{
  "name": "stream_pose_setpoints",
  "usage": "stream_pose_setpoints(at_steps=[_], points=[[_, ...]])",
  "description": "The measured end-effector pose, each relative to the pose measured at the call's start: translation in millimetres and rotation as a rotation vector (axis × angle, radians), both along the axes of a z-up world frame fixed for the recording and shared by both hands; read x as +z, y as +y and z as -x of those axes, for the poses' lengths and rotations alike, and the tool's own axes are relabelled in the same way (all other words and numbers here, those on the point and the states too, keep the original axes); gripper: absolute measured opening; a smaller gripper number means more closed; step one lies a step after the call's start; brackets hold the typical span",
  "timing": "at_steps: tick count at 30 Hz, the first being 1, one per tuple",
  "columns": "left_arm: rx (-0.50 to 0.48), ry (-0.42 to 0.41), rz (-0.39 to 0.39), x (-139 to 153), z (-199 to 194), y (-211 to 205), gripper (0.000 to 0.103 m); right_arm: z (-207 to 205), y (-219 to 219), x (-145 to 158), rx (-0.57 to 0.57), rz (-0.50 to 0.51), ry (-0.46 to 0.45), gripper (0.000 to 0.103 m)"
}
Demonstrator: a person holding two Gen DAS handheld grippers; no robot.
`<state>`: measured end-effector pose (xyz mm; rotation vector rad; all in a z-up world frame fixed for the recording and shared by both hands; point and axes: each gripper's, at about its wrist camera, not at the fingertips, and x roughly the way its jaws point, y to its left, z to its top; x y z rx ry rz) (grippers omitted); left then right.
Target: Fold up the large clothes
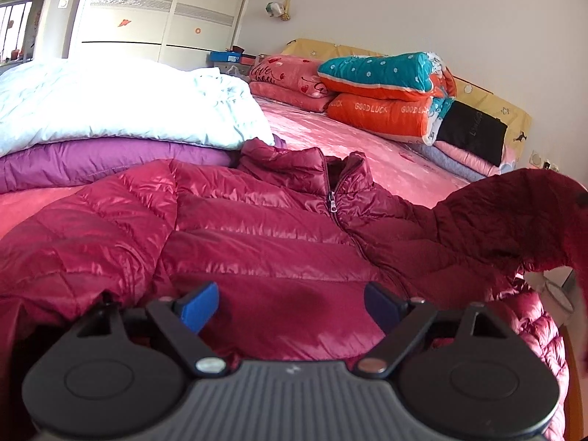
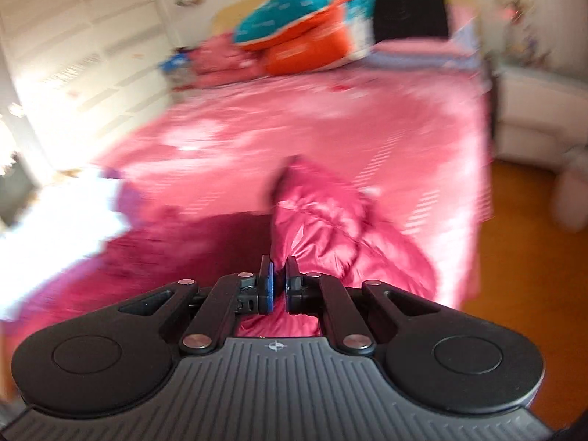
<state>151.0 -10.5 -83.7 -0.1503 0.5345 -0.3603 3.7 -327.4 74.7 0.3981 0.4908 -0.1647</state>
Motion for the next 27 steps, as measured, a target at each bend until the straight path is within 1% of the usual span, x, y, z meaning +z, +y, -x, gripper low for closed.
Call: stream_pose_setpoints(at_steps=[3,6,8,11,13,18,22,27], points=[[0.009,0.007,0.022,0.9,-0.5,3.8,0.087,-25.9,19.9,-4.1,0.116,-0.122,-0.01,0.006],[0.014,0.012,0.037,0.8,-1.2,7.7,0.087,-57.0,35.5,-18.8,0.196,-0.226,-0.01,0.006],[0.016,0.019,0.045,0.3,-2.1,9.3,0.088,-77.4,45.6,-30.8,0.215,-0.268,-0.007,0.006],[0.016,0.027,0.07,1.0,-3.0,12.5,0.088,-104.3,53.0,-53.0,0.229,-0.379,0.007,0.006],[0.021,0.033,0.089,1.8,-4.0,15.6,0.088,-119.8,59.5,-65.6,0.229,-0.409,0.012,0.006],[0.082,0.036,0.134,4.5,-4.8,29.2,0.088,-153.0,67.8,-96.9,0.229,-0.489,0.049,0.007],[0.124,0.023,0.163,7.2,-4.8,38.7,0.088,-166.9,78.5,-113.4,0.239,-0.528,0.054,0.007],[0.155,0.004,0.173,10.5,-5.9,44.7,0.088,-175.4,87.2,-113.3,0.259,-0.572,0.022,0.008]])
